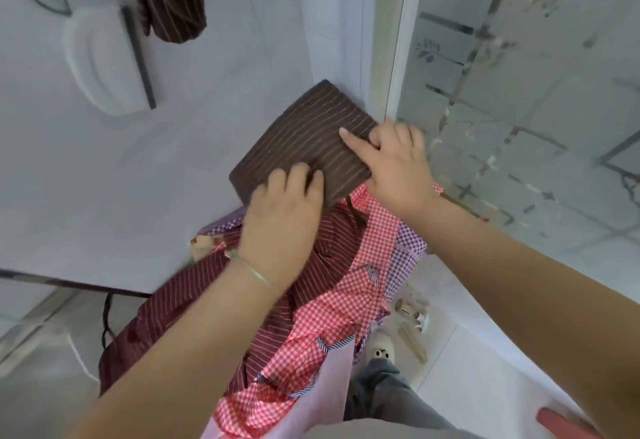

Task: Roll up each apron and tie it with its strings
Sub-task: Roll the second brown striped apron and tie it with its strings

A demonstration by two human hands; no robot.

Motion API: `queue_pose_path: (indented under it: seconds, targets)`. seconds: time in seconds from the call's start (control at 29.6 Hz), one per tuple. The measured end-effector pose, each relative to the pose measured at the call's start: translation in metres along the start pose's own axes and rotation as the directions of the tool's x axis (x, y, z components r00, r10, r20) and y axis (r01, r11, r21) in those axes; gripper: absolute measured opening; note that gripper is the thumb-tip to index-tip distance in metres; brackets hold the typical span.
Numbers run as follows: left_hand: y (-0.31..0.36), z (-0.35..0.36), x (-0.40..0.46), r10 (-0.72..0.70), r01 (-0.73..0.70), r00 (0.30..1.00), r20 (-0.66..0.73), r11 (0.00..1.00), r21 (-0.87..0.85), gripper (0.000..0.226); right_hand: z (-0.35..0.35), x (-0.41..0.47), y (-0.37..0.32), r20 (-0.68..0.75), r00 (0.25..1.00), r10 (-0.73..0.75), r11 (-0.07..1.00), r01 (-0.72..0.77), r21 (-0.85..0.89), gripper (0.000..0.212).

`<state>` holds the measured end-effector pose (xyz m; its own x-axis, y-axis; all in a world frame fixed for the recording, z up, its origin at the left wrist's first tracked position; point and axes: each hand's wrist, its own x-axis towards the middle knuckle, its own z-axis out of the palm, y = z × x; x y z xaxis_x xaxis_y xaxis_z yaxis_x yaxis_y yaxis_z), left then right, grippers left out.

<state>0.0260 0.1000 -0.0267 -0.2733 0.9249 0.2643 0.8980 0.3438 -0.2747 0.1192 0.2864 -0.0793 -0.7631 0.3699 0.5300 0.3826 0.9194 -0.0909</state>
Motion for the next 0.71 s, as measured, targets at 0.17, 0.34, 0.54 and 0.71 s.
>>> queue_pose_path:
  seconds: [0.17,0.34,0.54,0.71]
  targets:
    - [0.086,0.068,-0.072,-0.051,0.144,0.768,0.639,0.985,-0.095,0.029,0.066,-0.086,-0.034,0.622,0.780,0.066,0.993,0.009,-0.116,0.056]
    - [0.103,0.091,-0.114,0.082,0.222,0.701,0.708,0.919,-0.327,0.048,0.080,-0.137,-0.051,0.753,0.646,0.126,0.989,-0.143,-0.043,0.063]
    - [0.035,0.109,-0.124,-0.424,0.671,0.686,0.592,0.684,-0.288,0.063,0.079,-0.145,-0.056,0.682,0.593,0.428,0.719,-0.681,0.141,0.073]
    - [0.019,0.135,-0.133,-0.276,0.704,0.645,0.713,0.577,-0.414,0.055,0.068,-0.150,-0.098,0.731,0.264,0.629,0.092,-0.959,0.267,0.050]
